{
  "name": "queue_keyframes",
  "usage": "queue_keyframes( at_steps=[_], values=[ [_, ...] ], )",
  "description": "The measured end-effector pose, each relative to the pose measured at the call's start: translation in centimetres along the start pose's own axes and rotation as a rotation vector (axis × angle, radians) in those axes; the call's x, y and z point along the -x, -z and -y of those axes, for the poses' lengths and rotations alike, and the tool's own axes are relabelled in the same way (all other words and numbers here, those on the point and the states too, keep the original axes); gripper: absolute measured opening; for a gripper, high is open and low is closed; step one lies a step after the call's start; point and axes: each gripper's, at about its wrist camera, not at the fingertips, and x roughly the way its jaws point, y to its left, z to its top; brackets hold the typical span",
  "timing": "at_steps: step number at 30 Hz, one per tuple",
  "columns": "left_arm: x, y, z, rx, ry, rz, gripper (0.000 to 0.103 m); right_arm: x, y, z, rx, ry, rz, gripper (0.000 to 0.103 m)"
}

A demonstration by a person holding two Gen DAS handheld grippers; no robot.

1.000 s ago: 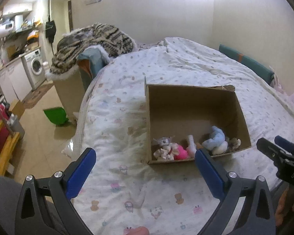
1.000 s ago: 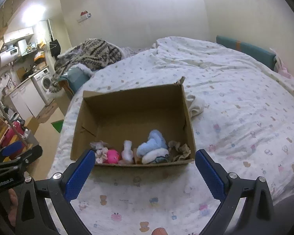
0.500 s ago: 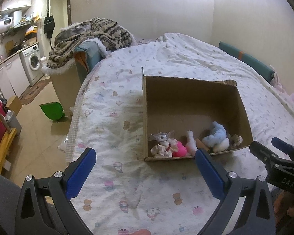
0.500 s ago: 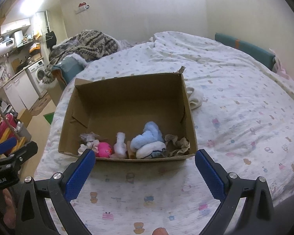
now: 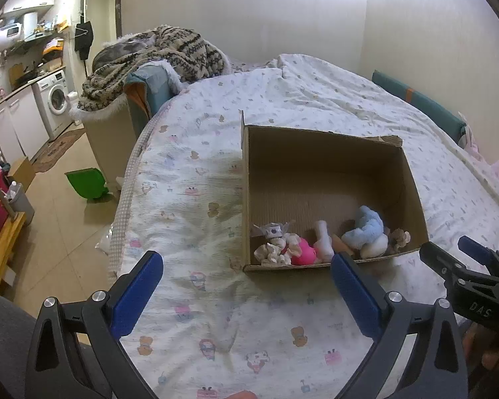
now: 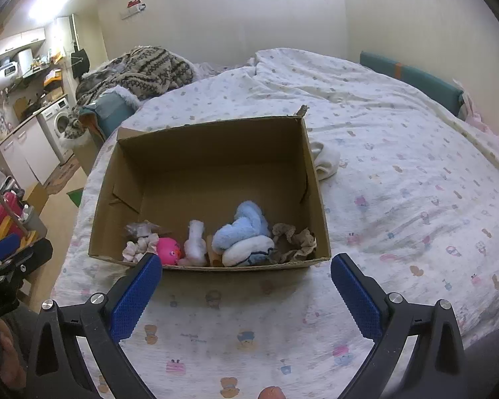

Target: Organize soft objects

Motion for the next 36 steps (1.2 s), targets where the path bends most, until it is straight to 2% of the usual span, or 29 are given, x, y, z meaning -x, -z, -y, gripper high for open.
queue_keyframes(
  at_steps=[36],
  values=[
    [-0.17,0.04,-0.03,0.005,0.005,-0.007,0.101,0.31,-0.15,-0.37,0.01,0.002,0.003,0.103]
  ],
)
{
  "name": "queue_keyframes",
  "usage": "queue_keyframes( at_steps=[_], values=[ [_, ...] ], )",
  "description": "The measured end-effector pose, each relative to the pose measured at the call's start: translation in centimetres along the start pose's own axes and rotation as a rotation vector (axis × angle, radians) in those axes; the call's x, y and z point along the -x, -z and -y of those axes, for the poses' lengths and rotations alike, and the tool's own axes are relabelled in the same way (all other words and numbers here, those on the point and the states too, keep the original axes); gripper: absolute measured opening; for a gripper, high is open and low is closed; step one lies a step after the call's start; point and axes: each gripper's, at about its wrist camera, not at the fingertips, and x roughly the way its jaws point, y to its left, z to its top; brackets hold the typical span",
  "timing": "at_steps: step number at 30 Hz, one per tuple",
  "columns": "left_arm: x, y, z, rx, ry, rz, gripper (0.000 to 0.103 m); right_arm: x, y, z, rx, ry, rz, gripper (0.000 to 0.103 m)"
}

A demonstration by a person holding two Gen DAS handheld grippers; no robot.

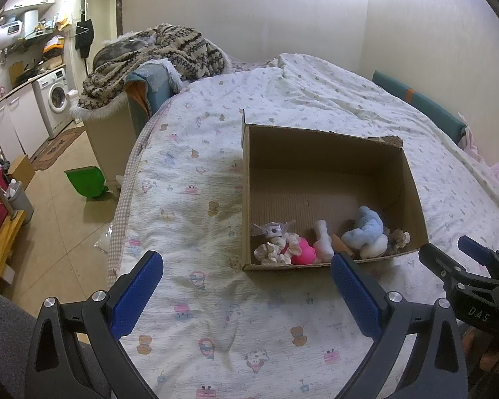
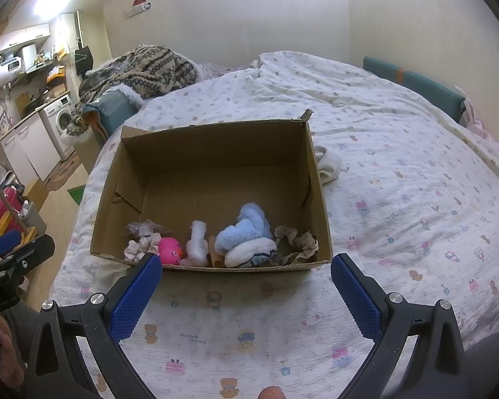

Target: Organize soft objects

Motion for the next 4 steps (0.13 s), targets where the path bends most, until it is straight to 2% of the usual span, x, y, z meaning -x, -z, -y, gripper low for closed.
queue_keyframes(
  at_steps=[4],
  values=[
    [-0.11,0.01,0.24,0.002,-0.001,-0.005,0.101,0.03,0.02,-0.02,-0.001,0.0,0.002,0.103]
  ],
)
